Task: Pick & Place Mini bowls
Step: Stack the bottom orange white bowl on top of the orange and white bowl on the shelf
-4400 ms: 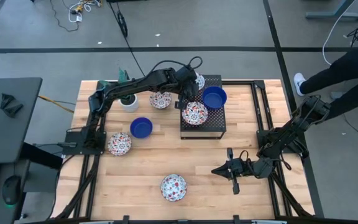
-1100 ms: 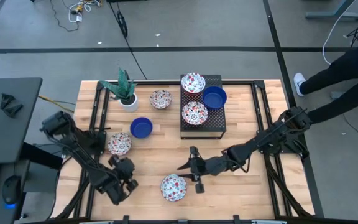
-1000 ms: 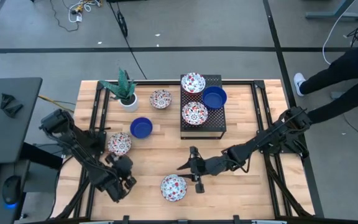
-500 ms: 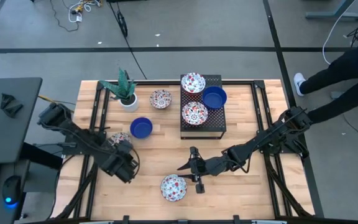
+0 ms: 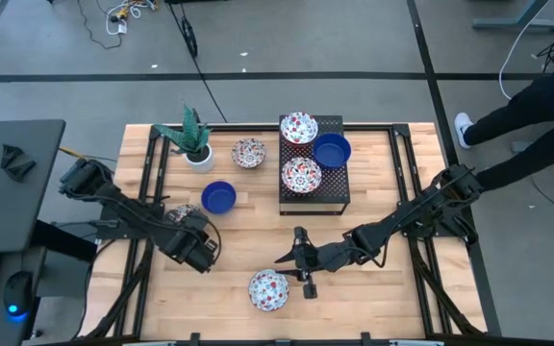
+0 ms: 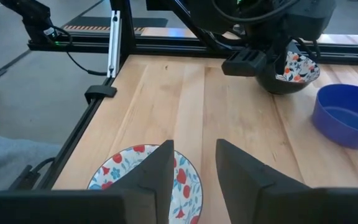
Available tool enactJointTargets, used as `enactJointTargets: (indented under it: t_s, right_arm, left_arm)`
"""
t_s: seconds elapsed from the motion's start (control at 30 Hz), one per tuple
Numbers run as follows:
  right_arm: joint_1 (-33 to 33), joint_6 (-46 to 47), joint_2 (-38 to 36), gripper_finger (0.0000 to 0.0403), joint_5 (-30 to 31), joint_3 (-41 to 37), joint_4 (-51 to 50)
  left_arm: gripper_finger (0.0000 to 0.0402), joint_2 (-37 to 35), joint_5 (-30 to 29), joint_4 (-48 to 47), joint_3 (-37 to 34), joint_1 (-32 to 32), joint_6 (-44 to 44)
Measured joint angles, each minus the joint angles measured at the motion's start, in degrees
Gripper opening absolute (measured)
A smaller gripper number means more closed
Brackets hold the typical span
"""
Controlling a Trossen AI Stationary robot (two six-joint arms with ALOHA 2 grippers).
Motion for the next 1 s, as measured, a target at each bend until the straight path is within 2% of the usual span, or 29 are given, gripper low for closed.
enactJointTargets:
  t_s: [0.43, 0.8, 0.9, 1.0]
  right_arm:
    - [0.02, 0.01, -0.02, 0.0123, -0.13, -0.04, -1.22]
    - [0.83, 0.01, -0.04, 0.0123, -0.2, -0.04, -1.41]
    - [1.72, 0.03, -0.6, 0.0123, -0.22, -0.07, -3.07]
    - [3.19, 1.31, -2.31, 0.0123, -0.24, -0.07, -5.65]
  left_arm:
    - [0.0099, 0.0, 2.06, 0.65, 0.0, 1.45, 0.72]
    - [0.0088, 0.0, 2.53, 0.65, 0.0, 1.45, 1.23]
    - [0.0064, 0.0, 2.57, 0.85, 0.0, 1.45, 2.34]
    - [0.0021, 0.0, 2.58, 0.93, 0.07, 1.39, 3.38]
